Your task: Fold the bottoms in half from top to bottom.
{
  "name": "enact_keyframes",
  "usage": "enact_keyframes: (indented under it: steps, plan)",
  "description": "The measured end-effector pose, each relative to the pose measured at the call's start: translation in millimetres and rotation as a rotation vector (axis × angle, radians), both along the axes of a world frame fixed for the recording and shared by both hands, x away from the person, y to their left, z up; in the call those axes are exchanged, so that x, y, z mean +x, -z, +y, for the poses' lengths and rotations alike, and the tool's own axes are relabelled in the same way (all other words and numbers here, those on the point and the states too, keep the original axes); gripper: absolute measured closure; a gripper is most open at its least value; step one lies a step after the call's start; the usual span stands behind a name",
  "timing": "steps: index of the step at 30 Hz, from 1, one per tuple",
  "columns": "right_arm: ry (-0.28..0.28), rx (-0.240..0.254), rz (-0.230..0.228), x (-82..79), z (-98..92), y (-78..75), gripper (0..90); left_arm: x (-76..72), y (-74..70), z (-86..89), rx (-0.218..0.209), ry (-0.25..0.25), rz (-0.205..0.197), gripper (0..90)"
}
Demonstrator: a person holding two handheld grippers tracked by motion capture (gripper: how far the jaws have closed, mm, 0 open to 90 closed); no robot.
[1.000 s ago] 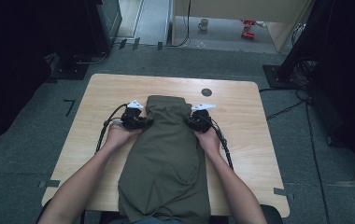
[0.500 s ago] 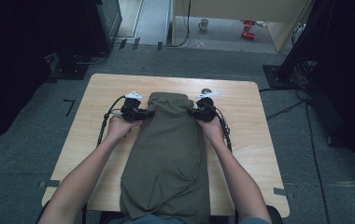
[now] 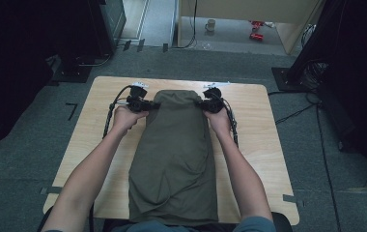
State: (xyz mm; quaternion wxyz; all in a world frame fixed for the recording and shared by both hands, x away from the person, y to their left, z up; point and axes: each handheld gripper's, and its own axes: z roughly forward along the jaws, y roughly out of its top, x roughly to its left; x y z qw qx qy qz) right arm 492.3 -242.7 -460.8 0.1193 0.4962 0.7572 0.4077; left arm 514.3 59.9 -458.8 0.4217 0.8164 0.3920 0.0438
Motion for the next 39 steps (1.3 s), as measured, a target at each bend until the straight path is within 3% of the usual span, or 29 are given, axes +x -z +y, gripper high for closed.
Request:
enact_keyframes:
  steps: [3,6,11,13,14,17,21,28,32,33,39]
  plan:
    - [-0.01,-0.046,-0.031,7.9,1.8,-13.3,87.5,3.5,-7.2,0.3,-0.034,-0.021,-0.042,80.5]
    - [-0.02,-0.061,-0.061,14.0,1.4,-27.0,87.5,8.5,-18.3,0.3,-0.032,-0.019,-0.069,80.5]
    - [-0.011,-0.081,-0.137,17.4,1.5,-60.3,87.4,11.6,-56.2,-4.0,-0.014,-0.011,-0.185,80.5]
    - [-0.007,-0.064,-0.191,16.9,-1.1,-80.6,87.4,12.1,-75.4,-4.0,-0.045,-0.021,-0.238,80.5]
    - [0.007,-0.024,-0.248,13.3,-4.6,-96.3,87.4,11.2,-83.2,-4.3,-0.052,-0.021,-0.264,80.5]
    - [0.002,-0.025,-0.279,8.7,-6.5,-101.6,87.2,4.8,-91.4,-7.1,-0.014,-0.012,-0.32,80.4]
    - [-0.026,-0.026,-0.284,-5.3,-8.8,-89.0,87.1,-5.4,-79.9,-7.1,-0.022,-0.005,-0.292,80.4]
    - [-0.077,-0.01,-0.235,-40.3,-15.9,-60.7,86.9,-43.4,-60.7,-7.8,0.027,0.045,-0.321,80.1]
    - [-0.124,-0.041,-0.258,-74.4,-14.5,-51.7,86.6,-67.1,-53.4,-2.1,-0.019,0.054,-0.293,80.3]
    - [-0.124,-0.041,-0.258,-74.4,-14.5,-51.7,86.6,-73.5,-50.5,-1.1,-0.027,0.056,-0.28,80.3]
    - [-0.148,-0.037,-0.201,-100.4,-18.3,-32.9,86.1,-114.0,-34.5,-5.0,0.026,0.098,-0.237,80.2]
